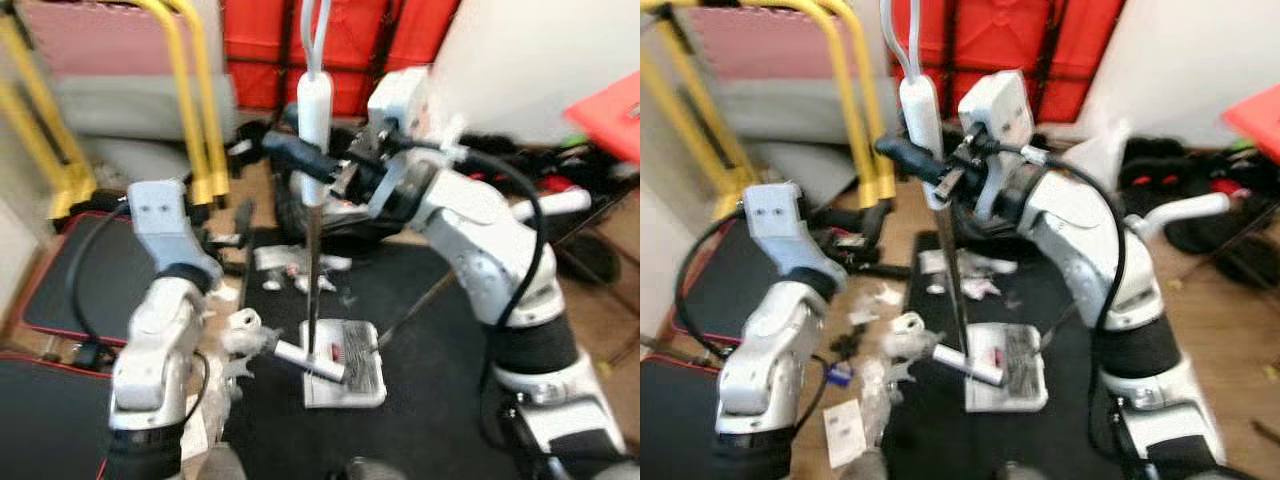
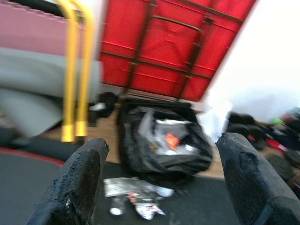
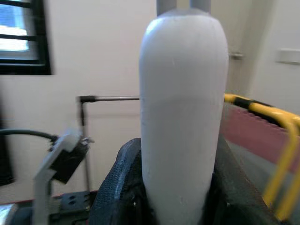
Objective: Sweep floor
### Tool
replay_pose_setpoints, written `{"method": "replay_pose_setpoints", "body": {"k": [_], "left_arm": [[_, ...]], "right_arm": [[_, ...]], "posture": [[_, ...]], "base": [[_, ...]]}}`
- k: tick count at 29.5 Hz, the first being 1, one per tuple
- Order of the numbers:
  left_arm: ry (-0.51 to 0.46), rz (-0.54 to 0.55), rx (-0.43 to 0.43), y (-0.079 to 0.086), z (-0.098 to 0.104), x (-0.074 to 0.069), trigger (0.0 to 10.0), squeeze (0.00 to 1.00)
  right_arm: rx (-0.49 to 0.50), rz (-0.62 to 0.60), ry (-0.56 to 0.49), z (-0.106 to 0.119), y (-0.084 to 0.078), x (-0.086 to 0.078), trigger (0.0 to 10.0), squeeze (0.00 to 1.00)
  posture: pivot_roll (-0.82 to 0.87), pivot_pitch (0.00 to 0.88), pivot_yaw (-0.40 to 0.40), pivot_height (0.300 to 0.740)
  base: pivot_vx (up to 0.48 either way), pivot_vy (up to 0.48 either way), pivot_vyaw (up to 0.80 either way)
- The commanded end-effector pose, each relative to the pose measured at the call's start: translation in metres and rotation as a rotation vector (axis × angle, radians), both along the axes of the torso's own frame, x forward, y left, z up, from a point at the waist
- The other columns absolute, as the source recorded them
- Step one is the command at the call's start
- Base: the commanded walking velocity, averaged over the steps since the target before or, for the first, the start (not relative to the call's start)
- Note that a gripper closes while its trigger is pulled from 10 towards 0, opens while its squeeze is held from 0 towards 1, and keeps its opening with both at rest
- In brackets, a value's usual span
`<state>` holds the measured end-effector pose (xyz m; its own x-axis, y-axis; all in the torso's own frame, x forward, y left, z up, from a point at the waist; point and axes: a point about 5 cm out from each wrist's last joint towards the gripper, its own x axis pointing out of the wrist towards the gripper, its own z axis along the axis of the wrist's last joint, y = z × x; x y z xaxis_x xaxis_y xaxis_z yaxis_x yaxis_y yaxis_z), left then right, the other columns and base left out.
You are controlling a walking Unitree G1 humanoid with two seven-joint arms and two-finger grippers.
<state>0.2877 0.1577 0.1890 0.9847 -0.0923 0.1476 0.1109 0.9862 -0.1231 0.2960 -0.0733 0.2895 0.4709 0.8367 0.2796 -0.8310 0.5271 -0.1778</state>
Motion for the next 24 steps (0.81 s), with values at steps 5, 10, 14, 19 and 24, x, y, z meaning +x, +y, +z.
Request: {"method": "replay_pose_setpoints", "body": {"k": [5,10,14,19,24], "left_arm": [[0.005,-0.019,0.005,-0.0049,-0.0029,-0.0004,10.0,0.0],[0.006,-0.024,0.008,-0.0054,-0.0036,-0.0006,10.0,0.0],[0.006,-0.027,0.012,-0.0056,-0.0035,-0.0006,10.0,0.0],[0.008,-0.032,0.014,-0.0067,-0.003,-0.0005,10.0,0.0],[0.01,-0.036,0.015,-0.0073,-0.0036,-0.0006,10.0,0.0]], "right_arm": [[-0.007,0.03,-0.044,0.0068,-0.0043,-0.0072,10.0,0.0],[-0.01,0.034,-0.04,0.0058,-0.0054,-0.0079,10.0,0.0],[-0.008,0.036,-0.034,0.0053,-0.0056,-0.0082,10.0,0.0],[0.004,0.047,-0.023,0.004,-0.0057,-0.0093,10.0,0.0],[0.027,0.047,-0.014,0.0038,-0.0064,-0.0091,10.0,0.0]], "posture": [[-0.07,0.089,-0.174,0.74],[-0.07,0.09,-0.172,0.74],[-0.07,0.091,-0.17,0.74],[-0.07,0.092,-0.169,0.74],[-0.07,0.095,-0.167,0.74]], "base": [[0.0,0.0,0.8],[0.0,0.0,0.8],[0.0,0.0,0.8],[0.0,0.0,0.8],[0.0,0.0,0.8]]}}
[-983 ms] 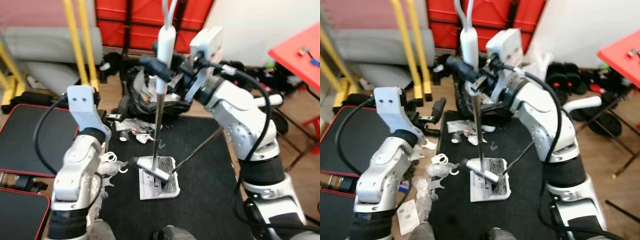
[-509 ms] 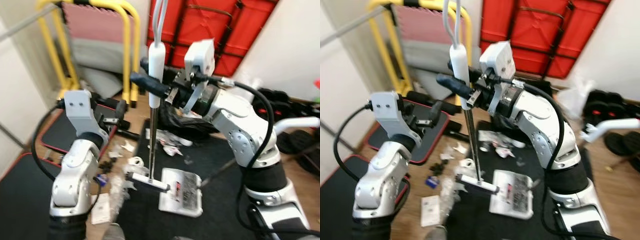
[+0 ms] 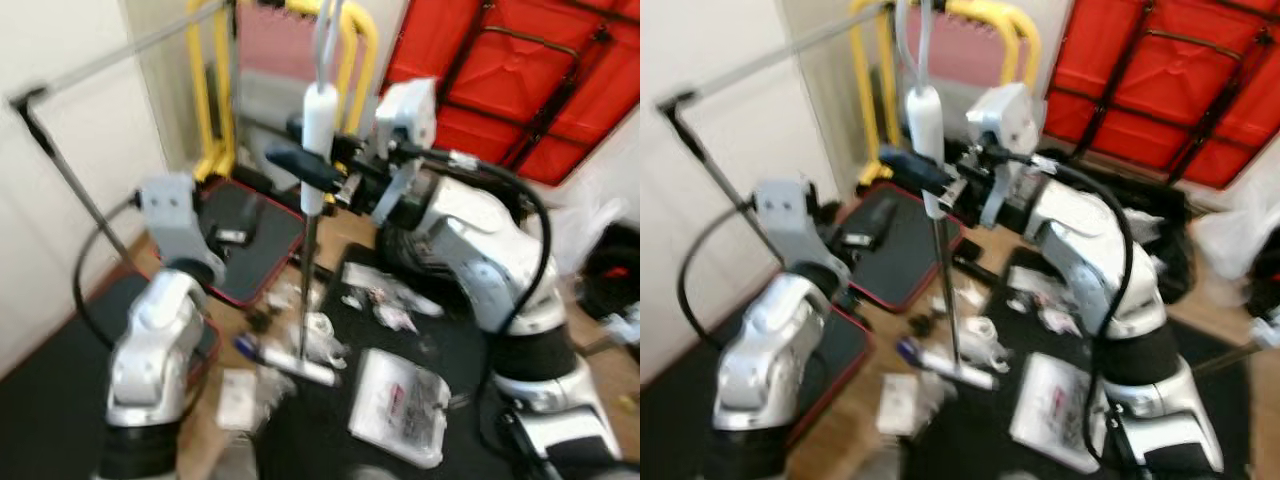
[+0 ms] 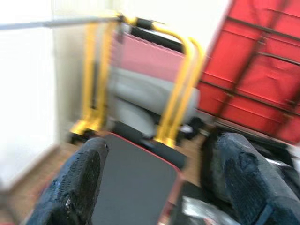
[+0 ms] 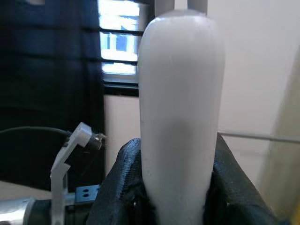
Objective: Sweep floor
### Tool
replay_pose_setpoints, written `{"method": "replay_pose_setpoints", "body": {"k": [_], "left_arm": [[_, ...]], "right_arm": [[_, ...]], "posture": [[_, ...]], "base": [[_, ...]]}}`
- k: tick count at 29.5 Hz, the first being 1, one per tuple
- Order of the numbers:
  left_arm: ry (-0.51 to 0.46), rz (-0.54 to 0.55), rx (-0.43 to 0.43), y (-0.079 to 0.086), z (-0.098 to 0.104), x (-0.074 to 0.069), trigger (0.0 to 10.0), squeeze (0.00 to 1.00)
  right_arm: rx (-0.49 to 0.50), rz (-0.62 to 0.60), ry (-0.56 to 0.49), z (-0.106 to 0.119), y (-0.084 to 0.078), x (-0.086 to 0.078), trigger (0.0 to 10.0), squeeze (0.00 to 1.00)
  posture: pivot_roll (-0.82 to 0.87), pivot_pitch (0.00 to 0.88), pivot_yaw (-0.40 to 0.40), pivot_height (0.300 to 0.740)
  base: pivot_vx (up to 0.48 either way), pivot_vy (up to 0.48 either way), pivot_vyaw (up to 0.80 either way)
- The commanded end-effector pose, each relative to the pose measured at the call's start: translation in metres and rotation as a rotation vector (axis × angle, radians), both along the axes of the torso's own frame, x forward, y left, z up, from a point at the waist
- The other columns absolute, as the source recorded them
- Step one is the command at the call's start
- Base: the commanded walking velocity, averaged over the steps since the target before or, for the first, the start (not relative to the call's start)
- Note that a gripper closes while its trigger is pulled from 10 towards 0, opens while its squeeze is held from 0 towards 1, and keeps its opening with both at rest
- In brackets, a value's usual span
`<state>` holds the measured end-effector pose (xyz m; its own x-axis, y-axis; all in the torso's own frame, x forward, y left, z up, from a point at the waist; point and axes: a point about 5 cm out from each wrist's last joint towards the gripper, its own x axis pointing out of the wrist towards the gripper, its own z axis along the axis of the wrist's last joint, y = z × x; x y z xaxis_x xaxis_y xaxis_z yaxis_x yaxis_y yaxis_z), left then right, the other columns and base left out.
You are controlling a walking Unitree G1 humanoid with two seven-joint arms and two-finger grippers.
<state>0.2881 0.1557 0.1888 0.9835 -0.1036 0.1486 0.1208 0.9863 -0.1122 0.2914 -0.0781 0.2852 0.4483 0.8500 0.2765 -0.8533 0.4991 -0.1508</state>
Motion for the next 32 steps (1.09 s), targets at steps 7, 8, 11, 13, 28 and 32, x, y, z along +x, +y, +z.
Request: {"method": "replay_pose_setpoints", "body": {"k": [7,8,11,13,28,32], "left_arm": [[0.017,-0.029,0.011,-0.006,-0.005,-0.002,10.0,0.0],[0.018,-0.029,0.012,-0.006,-0.005,-0.002,10.0,0.0],[0.019,-0.03,0.014,-0.006,-0.005,-0.002,10.0,0.0],[0.02,-0.032,0.014,-0.007,-0.005,-0.001,10.0,0.0],[0.12,0.0,0.085,0.005,-0.031,-0.013,10.0,0.0],[0.142,0.014,0.091,0.008,-0.037,-0.016,10.0,0.0]], "right_arm": [[0.033,0.002,-0.027,0.007,-0.002,-0.003,10.0,0.0],[0.037,-0.001,-0.024,0.007,-0.002,-0.003,10.0,0.0],[0.045,-0.021,-0.022,0.006,-0.002,-0.001,10.0,0.0],[0.059,-0.096,-0.02,0.005,-0.002,0.005,10.0,0.0],[0.037,-0.482,0.025,-0.009,-0.022,0.04,10.0,0.0],[0.044,-0.513,0.026,-0.01,-0.024,0.042,10.0,0.0]], "posture": [[-0.07,0.098,-0.166,0.74],[-0.07,0.099,-0.166,0.74],[-0.07,0.099,-0.166,0.74],[-0.07,0.099,-0.166,0.74],[-0.07,0.132,-0.165,0.74],[-0.06,0.128,-0.163,0.74]], "base": [[0.0,0.0,0.8],[0.0,0.0,0.8],[0.0,0.0,0.8],[0.0,0.0,0.8],[0.0,0.0,0.11],[0.0,0.0,0.0]]}}
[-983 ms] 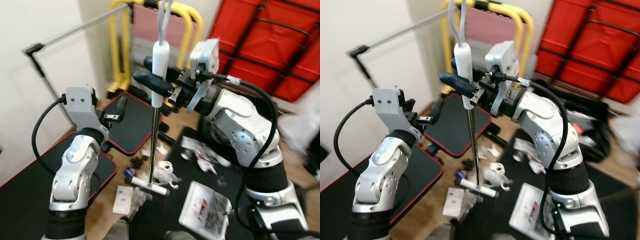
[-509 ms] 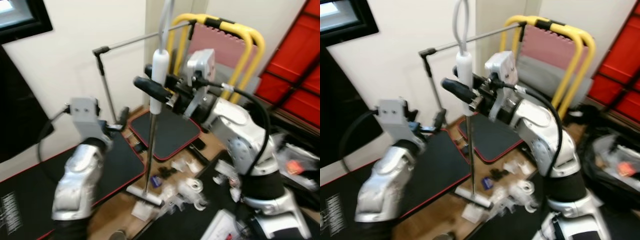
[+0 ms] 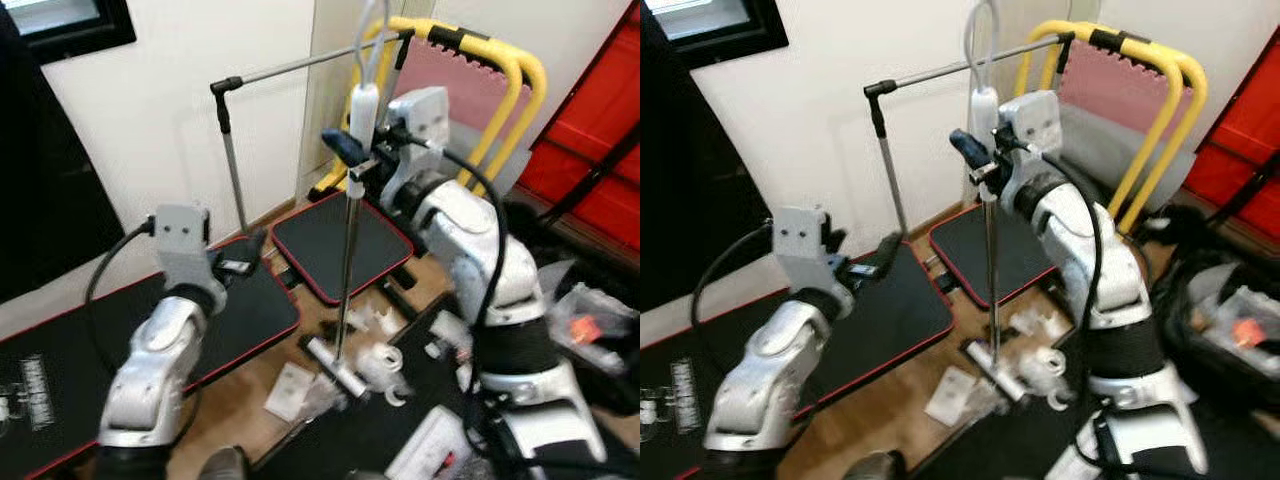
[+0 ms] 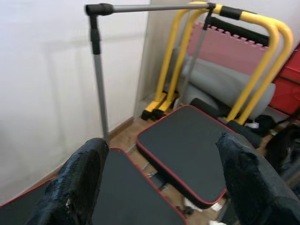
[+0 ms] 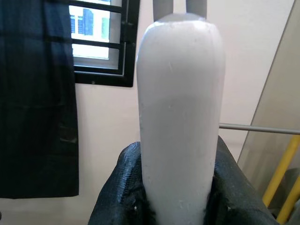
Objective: Sweep floor
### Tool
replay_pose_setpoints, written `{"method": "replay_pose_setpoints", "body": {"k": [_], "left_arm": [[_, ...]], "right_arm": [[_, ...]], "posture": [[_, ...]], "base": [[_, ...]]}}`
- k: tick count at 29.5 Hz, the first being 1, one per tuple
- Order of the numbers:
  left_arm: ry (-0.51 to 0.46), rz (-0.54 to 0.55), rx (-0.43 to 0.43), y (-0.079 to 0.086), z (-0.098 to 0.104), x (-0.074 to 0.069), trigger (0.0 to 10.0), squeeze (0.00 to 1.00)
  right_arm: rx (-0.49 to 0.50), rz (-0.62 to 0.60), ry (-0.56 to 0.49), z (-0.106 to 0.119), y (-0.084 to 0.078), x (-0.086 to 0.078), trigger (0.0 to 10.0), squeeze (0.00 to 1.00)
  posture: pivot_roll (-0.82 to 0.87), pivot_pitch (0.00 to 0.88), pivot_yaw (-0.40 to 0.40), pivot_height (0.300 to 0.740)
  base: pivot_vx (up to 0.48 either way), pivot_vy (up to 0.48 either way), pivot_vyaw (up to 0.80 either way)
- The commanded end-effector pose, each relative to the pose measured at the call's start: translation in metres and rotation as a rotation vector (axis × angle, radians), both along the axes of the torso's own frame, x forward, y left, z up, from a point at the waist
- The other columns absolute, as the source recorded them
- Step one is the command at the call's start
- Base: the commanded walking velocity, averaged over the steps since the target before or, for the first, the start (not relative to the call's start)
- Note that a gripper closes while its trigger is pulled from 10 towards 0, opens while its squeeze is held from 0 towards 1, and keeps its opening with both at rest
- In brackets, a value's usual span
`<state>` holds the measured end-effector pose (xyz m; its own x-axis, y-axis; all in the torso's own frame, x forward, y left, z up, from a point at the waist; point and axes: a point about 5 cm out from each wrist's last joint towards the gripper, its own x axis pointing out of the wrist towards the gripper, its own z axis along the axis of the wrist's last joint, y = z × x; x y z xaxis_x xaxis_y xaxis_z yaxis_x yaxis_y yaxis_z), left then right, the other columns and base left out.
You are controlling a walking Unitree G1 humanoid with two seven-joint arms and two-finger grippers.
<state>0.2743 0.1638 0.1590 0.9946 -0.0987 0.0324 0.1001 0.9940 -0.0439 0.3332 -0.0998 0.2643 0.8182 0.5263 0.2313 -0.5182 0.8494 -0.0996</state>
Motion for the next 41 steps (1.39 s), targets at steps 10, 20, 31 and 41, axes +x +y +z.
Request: {"method": "replay_pose_setpoints", "body": {"k": [10,20,31,41], "left_arm": [[0.087,-0.003,0.032,0.002,-0.02,-0.015,10.0,0.0],[0.096,0.004,0.04,0.005,-0.02,-0.021,10.0,0.0],[0.096,-0.003,0.042,0.004,-0.02,-0.02,10.0,0.0],[0.101,-0.033,0.012,0.002,-0.02,-0.024,10.0,0.0]], "right_arm": [[0.158,-0.013,-0.078,0.016,0.002,0.005,10.0,0.0],[0.122,-0.104,-0.073,0.013,-0.006,0.015,10.0,0.0],[0.123,-0.145,-0.046,0.007,-0.011,0.019,10.0,0.0],[0.095,-0.205,-0.03,0.003,-0.019,0.021,10.0,0.0]], "posture": [[-0.06,0.171,-0.154,0.74],[-0.06,0.186,-0.157,0.74],[-0.06,0.19,-0.155,0.74],[-0.06,0.201,-0.159,0.74]], "base": [[0.0,0.0,0.0],[0.337,0.0,0.53],[0.41,0.0,0.26],[0.082,0.0,0.0]]}}
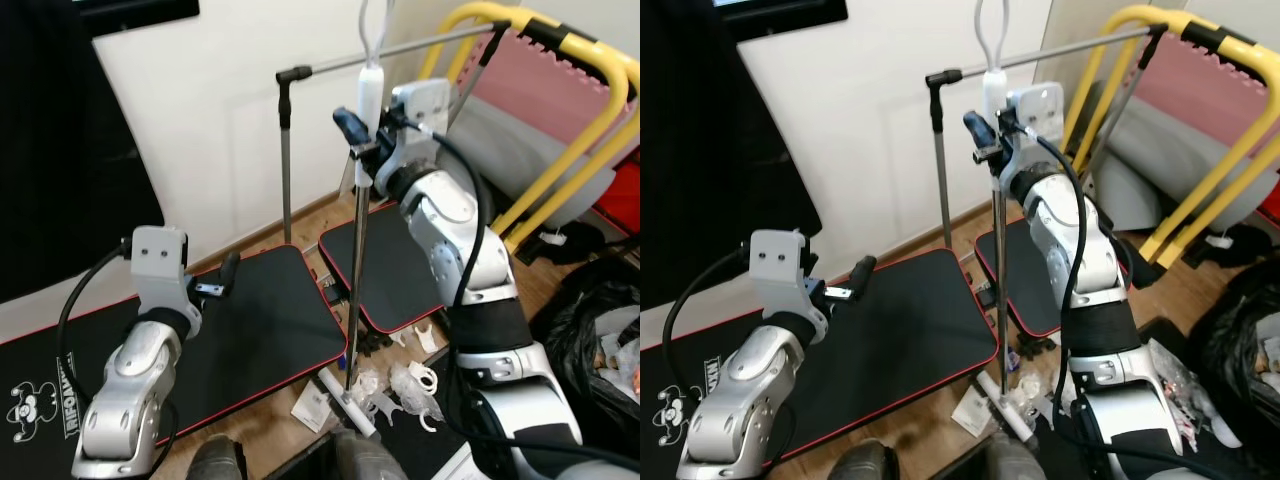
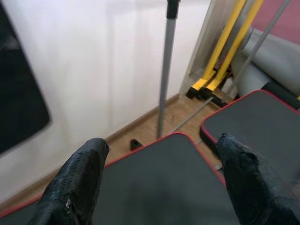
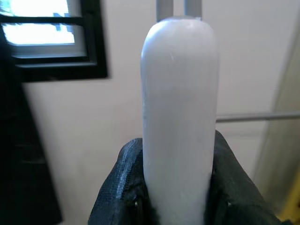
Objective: Sweep floor
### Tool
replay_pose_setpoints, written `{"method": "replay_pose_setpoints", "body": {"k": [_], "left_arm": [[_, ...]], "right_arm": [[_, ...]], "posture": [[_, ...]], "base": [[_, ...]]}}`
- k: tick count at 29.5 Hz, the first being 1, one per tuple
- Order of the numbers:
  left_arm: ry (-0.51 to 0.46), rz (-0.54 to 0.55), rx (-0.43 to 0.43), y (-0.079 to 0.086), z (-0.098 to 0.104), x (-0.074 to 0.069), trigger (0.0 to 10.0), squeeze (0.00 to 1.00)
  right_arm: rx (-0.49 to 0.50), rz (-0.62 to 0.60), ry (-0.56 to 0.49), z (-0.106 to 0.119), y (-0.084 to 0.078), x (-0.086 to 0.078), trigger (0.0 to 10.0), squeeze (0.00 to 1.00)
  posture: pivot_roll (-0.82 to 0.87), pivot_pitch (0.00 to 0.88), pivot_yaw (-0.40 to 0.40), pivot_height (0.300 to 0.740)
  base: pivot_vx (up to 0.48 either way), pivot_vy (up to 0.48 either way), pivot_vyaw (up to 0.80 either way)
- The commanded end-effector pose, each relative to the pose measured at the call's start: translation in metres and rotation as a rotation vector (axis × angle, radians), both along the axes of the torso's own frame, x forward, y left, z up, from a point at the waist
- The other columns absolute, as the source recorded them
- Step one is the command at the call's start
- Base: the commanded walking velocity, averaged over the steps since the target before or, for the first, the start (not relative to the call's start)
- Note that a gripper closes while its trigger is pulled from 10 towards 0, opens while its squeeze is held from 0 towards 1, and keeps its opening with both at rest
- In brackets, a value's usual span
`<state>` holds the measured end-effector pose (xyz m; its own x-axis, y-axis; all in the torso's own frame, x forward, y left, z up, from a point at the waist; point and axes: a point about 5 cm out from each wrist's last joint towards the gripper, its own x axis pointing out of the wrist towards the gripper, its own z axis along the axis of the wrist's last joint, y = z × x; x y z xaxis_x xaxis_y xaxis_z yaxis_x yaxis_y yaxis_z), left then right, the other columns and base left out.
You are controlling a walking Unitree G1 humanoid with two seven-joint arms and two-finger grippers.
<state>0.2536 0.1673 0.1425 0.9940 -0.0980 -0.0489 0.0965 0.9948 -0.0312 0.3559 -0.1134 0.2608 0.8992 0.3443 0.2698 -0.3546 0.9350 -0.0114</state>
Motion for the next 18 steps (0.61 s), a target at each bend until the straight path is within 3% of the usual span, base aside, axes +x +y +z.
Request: {"method": "replay_pose_setpoints", "body": {"k": [1,12,18], "left_arm": [[0.023,-0.034,-0.012,-0.002,-0.003,-0.004,10.0,0.0],[0.027,-0.051,-0.029,0.0,0.003,-0.015,10.0,0.0],[0.03,-0.058,-0.028,0.0,0.006,-0.021,10.0,0.0]], "right_arm": [[-0.002,-0.036,-0.037,0.007,-0.007,-0.001,10.0,0.0],[0.1,-0.13,-0.121,0.023,-0.023,0.01,10.0,0.0],[0.121,-0.132,-0.145,0.03,-0.024,0.014,10.0,0.0]], "posture": [[-0.06,0.204,-0.159,0.74],[-0.05,0.261,-0.154,0.74],[-0.04,0.284,-0.155,0.74]], "base": [[0.0,0.0,0.0],[0.0,0.0,0.0],[0.0,0.0,0.0]]}}
